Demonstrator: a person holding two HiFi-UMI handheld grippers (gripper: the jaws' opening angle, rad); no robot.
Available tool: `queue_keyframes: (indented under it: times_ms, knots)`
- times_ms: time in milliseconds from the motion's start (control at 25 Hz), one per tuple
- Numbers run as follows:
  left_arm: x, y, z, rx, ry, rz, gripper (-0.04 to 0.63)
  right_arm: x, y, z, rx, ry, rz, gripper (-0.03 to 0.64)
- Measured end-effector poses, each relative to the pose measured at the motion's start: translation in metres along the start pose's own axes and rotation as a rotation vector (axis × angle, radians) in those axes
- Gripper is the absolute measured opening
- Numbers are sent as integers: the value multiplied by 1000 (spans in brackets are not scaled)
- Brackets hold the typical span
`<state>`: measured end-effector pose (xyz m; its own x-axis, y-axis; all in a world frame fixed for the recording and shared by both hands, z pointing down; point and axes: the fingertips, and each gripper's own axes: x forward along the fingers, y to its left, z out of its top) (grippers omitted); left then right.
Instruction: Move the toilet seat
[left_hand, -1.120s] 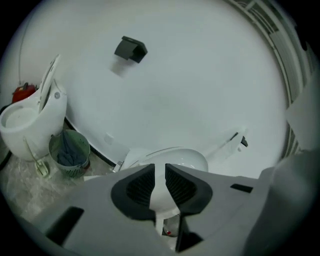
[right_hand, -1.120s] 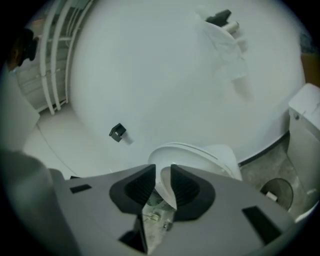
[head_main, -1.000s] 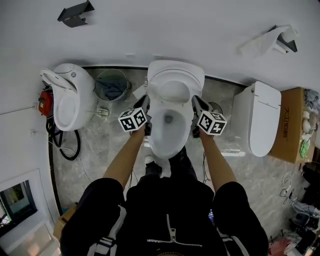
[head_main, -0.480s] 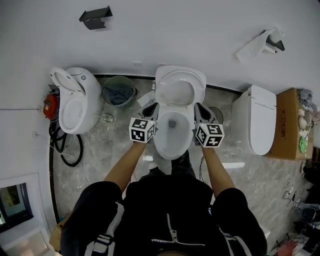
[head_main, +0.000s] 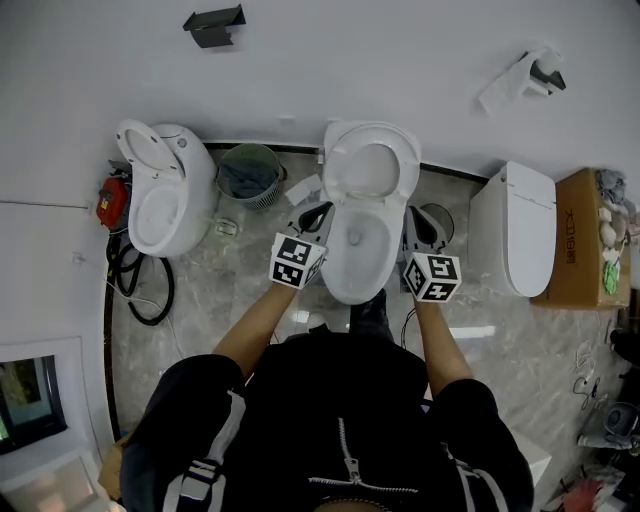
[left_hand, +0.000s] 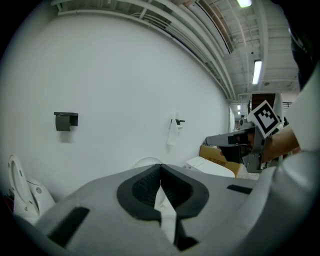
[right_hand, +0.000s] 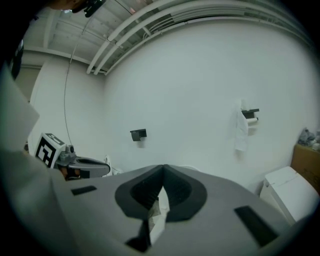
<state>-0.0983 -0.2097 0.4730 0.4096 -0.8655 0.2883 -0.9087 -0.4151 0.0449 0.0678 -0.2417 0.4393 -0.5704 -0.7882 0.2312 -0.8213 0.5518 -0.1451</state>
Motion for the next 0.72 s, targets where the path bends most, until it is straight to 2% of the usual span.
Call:
queue_keyframes:
  times_ms: [320, 720]
  knots:
    - [-27, -17, 7, 14, -39, -1, 0, -38, 14, -6, -16, -22, -7, 3]
    - [-39, -20, 0, -1, -33, 19, 0, -45, 15, -9, -16, -11, -18, 3]
